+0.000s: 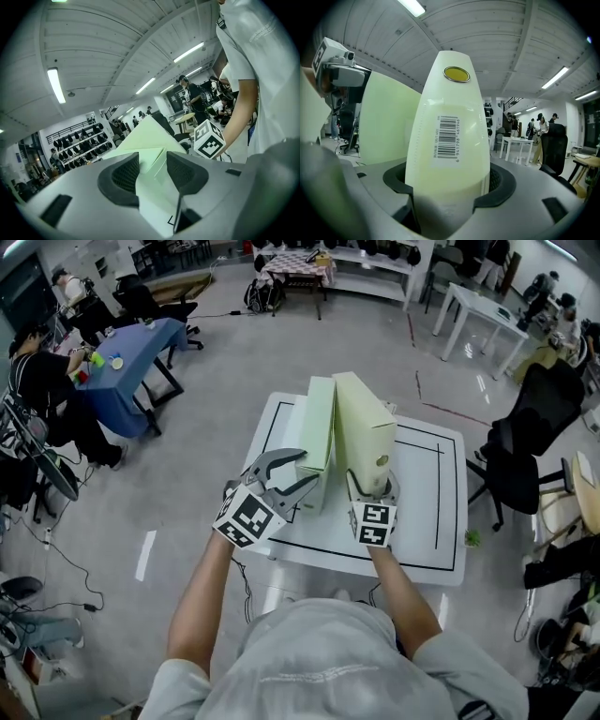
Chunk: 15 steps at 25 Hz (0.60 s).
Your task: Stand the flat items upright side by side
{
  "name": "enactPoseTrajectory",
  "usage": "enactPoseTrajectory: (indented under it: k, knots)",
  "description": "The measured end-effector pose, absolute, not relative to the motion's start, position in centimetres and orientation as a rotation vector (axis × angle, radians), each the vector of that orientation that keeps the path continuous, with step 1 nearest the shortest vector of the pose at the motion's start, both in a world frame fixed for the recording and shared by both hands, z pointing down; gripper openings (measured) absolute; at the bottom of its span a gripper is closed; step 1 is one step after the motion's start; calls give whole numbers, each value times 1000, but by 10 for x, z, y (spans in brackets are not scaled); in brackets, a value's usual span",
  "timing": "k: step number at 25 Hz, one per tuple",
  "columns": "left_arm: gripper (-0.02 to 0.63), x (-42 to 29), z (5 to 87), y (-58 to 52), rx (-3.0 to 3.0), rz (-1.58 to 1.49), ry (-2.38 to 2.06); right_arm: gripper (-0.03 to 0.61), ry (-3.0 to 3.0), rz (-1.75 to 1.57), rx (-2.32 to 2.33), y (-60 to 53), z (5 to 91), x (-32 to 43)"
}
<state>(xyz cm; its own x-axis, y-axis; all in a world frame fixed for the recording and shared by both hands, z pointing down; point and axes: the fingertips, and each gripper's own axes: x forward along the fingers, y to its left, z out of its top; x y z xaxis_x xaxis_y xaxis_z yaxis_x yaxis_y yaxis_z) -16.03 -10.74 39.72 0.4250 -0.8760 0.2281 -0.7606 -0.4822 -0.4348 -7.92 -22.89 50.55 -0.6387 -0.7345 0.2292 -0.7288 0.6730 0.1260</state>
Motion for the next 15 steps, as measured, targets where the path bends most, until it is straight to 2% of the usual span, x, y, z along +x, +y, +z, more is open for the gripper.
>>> enactPoseTrajectory:
  k: [9,15]
  knots:
    - [186,-164,395,-104,-2440,-587,1445,377,-2611,-76,923,-188,512,-96]
    - [178,-163,393,-105,-2449,-574,1435,411,-2569,22,645,-166,546,-109]
